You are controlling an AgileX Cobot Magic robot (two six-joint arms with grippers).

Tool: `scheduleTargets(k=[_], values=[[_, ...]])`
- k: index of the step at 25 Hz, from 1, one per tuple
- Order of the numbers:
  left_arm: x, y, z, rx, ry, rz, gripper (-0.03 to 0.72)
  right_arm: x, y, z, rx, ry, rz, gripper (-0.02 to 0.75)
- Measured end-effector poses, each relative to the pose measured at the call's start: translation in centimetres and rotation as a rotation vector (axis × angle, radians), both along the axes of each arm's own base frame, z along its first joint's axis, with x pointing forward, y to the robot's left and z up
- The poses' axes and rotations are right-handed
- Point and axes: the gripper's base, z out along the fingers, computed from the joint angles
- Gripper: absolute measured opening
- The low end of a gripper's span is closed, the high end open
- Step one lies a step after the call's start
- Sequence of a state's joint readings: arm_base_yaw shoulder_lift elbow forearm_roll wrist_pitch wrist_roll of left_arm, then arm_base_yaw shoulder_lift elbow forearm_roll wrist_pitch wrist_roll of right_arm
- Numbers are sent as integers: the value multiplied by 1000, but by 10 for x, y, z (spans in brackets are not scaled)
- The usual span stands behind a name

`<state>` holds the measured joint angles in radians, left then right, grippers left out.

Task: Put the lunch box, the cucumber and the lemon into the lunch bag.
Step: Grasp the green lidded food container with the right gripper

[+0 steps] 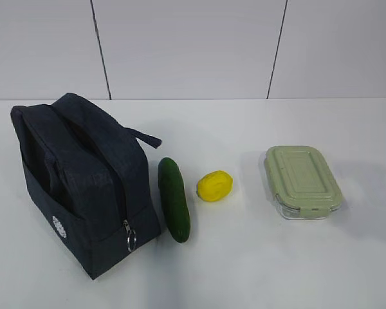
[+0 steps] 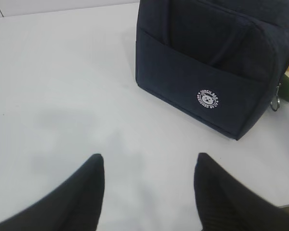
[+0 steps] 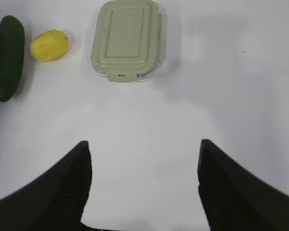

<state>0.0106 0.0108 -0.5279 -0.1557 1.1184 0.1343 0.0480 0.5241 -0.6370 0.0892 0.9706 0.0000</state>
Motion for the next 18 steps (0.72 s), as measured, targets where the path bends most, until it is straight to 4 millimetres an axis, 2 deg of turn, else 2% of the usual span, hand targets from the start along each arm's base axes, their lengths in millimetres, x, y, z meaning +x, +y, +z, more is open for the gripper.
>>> scheduleTargets(k=[5,8,13,18], values=[[0,0,0,0,0,0,431,28,5,-7,50,70,0,522],[0,0,0,0,0,0,431,47,6,-1,58,99,-2,510],[0,0,0,0,0,0,431,82,9,26,68,100,1,493],[0,0,0,0,0,0,431,118,11,45,71,142,8,493]])
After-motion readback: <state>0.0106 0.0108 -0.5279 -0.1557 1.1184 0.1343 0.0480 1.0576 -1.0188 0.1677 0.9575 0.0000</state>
